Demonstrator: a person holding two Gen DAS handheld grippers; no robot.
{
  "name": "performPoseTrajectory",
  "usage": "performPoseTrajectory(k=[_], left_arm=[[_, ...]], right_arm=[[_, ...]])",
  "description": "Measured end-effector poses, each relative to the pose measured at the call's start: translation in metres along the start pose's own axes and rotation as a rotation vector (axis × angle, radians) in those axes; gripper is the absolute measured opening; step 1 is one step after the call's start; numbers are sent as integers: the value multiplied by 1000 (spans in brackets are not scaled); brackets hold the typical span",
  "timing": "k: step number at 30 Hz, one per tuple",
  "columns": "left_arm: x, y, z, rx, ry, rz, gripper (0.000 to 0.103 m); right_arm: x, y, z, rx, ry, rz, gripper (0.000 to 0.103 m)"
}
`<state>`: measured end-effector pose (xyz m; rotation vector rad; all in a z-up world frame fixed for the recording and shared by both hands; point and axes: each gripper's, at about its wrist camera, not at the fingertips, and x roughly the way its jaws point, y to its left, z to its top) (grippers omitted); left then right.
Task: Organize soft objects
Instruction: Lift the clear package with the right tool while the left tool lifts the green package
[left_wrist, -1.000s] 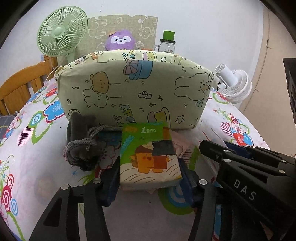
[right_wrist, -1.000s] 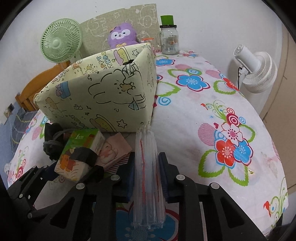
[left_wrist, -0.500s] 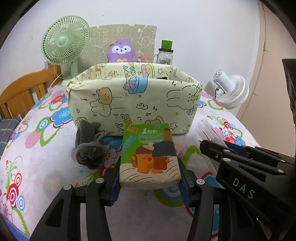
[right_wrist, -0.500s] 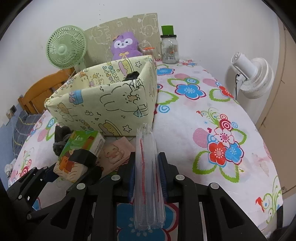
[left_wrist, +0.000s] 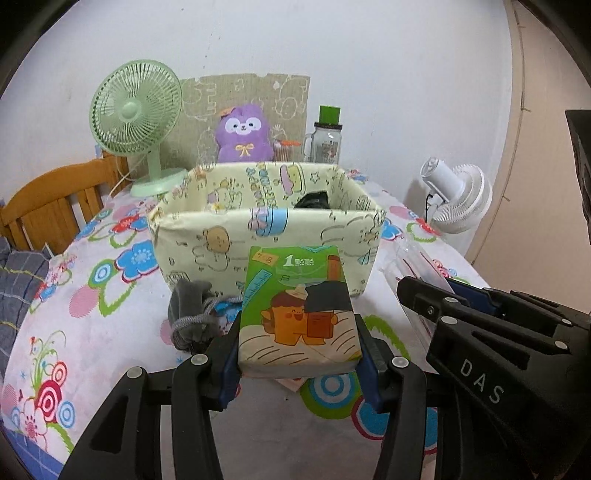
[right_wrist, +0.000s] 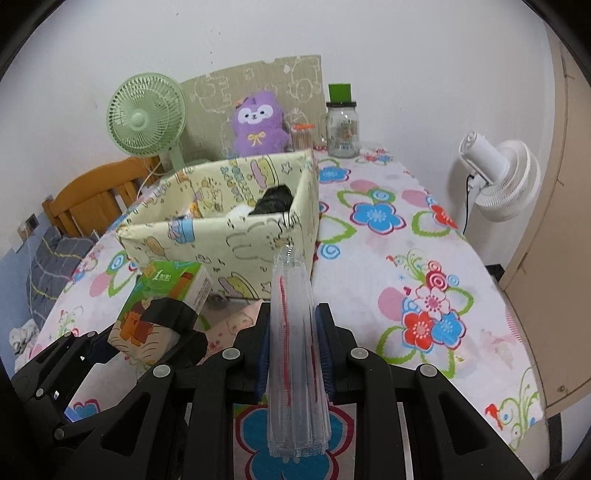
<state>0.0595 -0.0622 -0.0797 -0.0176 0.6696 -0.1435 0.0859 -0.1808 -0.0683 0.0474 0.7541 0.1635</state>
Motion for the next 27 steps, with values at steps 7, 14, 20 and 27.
performPoseTrajectory(k=[7, 14, 20, 27], left_arm=[[-12, -1, 10, 5, -22, 0, 54], [-22, -3, 23, 14, -41, 0, 54], [-31, -4, 33, 24, -59, 6, 54], [-38, -5, 45, 34, -76, 16, 54]], right_arm=[[-14, 4, 11, -8, -31, -3, 26], [-28, 8, 21, -14, -57, -13, 26], [-36, 11, 31, -18, -74, -17, 26], [-44, 13, 43, -21, -96, -17, 26]])
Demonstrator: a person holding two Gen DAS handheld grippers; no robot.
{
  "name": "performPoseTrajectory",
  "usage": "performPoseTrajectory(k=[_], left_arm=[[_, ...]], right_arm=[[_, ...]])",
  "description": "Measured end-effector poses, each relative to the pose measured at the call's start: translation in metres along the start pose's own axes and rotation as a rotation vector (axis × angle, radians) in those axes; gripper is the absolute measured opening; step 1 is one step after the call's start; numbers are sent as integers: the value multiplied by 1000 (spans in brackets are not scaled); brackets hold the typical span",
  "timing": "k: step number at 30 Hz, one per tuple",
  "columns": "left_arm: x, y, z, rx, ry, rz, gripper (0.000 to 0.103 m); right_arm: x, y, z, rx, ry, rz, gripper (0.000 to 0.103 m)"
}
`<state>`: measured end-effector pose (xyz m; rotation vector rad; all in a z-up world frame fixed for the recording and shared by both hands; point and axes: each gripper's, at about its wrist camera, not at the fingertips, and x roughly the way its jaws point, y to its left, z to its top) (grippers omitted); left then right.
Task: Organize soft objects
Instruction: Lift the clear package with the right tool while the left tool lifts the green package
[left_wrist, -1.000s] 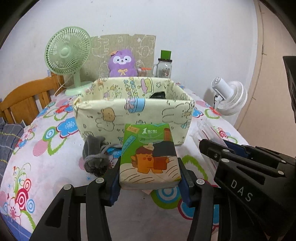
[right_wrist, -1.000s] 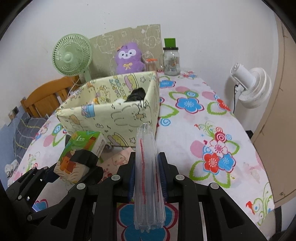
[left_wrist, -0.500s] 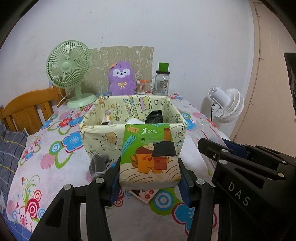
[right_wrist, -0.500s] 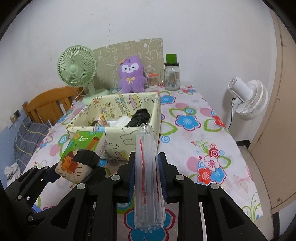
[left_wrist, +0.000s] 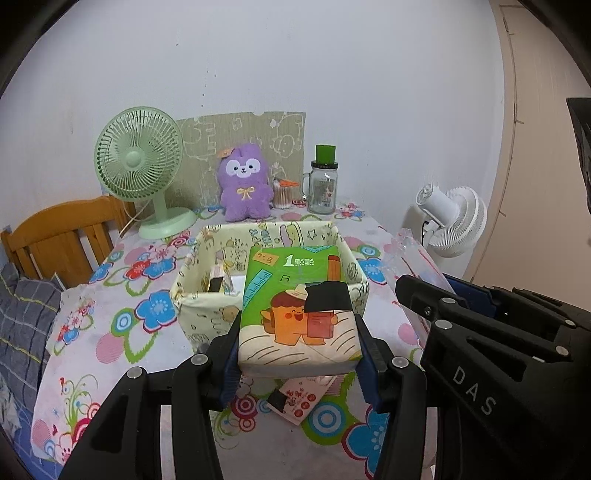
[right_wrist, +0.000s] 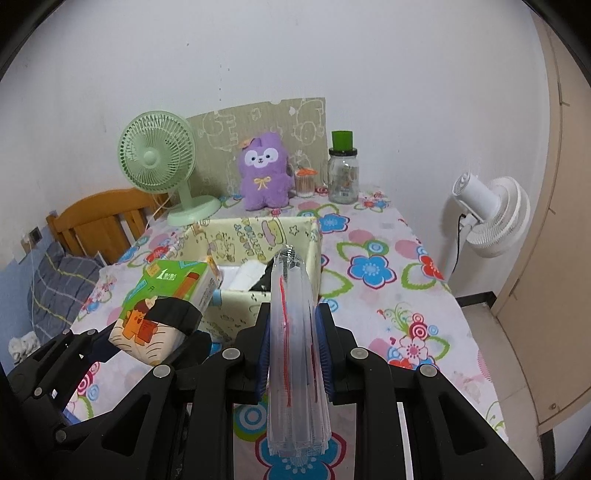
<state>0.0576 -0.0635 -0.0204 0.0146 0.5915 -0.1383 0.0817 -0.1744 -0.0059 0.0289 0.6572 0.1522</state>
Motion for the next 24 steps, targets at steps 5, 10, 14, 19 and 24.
performPoseTrajectory(k=[5, 10, 14, 19, 24], left_arm=[[-3, 2, 8, 2, -11, -3, 54], [-3, 5, 15, 3, -22, -4, 54], [-4, 8, 22, 3, -31, -2, 54], [1, 11, 30, 4, -38, 7, 54], [10, 18, 37, -10, -33, 10, 54]], right_arm=[[-3, 1, 8, -2, -13, -1, 26], [-6, 4, 17, -7, -30, 0, 26], [-6, 7, 24, -10, -42, 1, 26], [-3, 10, 32, -19, -53, 5, 26], [9, 13, 40, -25, -52, 11, 26]])
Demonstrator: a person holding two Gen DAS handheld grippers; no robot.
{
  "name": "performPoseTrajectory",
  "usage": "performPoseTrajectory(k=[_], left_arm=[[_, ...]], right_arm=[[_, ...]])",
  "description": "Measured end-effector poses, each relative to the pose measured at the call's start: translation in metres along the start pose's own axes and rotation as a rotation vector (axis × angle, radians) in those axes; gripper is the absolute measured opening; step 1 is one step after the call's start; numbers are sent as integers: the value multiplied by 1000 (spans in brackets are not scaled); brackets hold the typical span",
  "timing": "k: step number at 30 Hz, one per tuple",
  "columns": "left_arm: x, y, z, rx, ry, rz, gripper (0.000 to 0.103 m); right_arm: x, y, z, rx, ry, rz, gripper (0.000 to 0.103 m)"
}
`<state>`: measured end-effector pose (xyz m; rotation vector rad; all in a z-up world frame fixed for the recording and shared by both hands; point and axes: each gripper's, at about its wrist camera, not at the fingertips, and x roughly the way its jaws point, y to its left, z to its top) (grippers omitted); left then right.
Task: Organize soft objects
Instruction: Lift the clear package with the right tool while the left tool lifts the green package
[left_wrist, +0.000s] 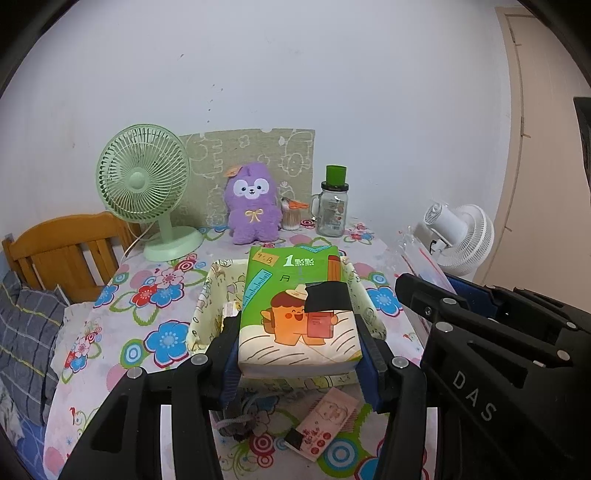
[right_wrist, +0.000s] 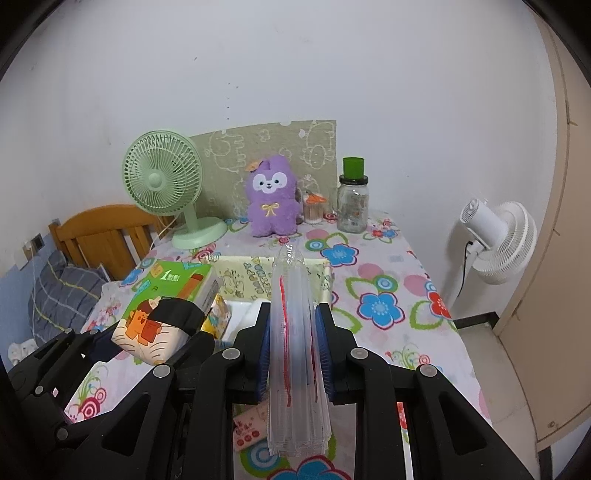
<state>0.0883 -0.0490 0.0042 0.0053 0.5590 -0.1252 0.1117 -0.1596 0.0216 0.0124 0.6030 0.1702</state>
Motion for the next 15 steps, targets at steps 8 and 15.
performPoseTrajectory(k=[8, 15], left_arm=[[15, 11, 12, -14, 0, 11, 54], [25, 18, 21, -24, -5, 20, 54]], right_arm=[[17, 6, 13, -7, -1, 12, 26], [30, 10, 24, -15, -6, 21, 26]])
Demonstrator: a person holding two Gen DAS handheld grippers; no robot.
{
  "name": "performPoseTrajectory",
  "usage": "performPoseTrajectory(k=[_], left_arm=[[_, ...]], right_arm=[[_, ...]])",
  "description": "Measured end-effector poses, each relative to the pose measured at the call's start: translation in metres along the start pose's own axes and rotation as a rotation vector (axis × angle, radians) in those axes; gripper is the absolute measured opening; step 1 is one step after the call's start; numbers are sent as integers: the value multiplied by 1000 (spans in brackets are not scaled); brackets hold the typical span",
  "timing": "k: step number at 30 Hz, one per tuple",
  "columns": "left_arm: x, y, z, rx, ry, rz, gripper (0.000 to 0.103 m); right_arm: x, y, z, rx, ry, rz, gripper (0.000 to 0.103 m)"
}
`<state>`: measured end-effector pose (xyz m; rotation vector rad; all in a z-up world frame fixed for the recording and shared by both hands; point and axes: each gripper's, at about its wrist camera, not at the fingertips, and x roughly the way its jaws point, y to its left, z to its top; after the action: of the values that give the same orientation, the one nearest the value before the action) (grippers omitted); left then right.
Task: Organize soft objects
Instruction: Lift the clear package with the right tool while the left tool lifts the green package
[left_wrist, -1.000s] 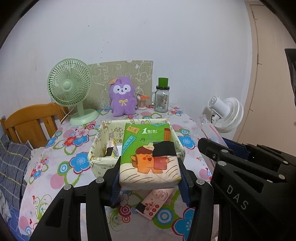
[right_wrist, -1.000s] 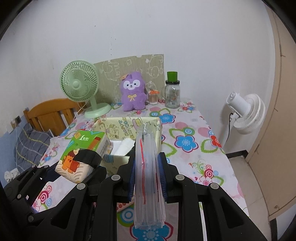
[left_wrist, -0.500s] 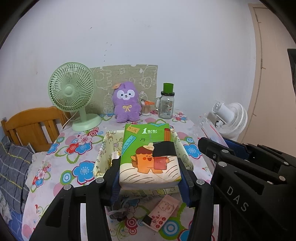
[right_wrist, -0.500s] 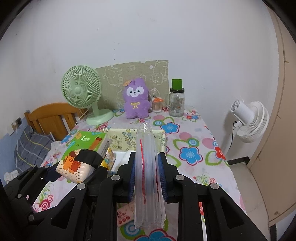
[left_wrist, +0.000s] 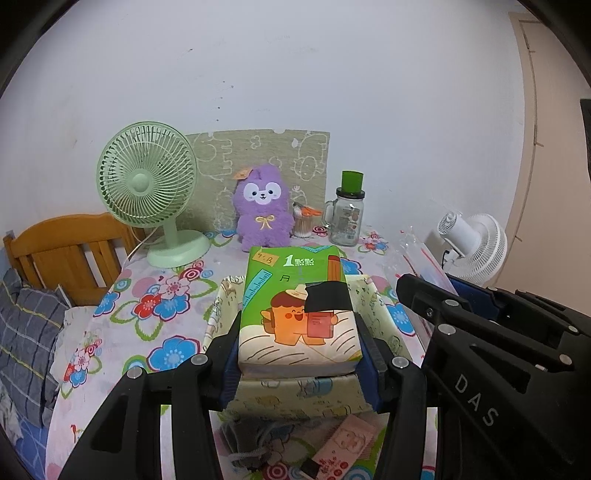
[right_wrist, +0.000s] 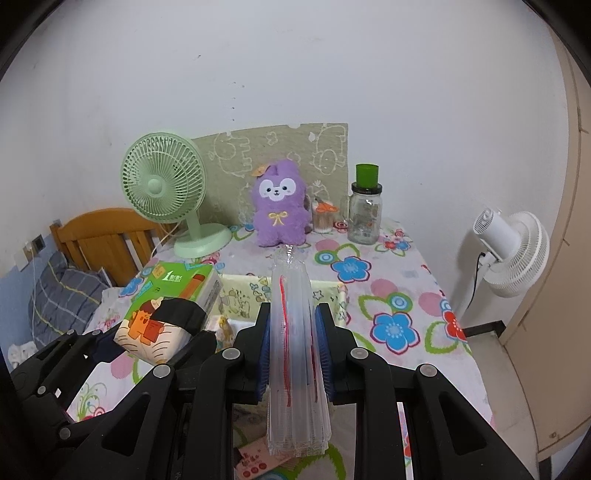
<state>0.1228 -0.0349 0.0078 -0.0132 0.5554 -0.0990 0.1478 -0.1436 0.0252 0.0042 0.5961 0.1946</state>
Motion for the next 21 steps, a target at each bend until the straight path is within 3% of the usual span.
performPoseTrajectory(k=[21], left_arm=[[38, 16, 13, -37, 28, 23, 54]], right_arm=[[40, 9, 17, -21, 30, 41, 26]])
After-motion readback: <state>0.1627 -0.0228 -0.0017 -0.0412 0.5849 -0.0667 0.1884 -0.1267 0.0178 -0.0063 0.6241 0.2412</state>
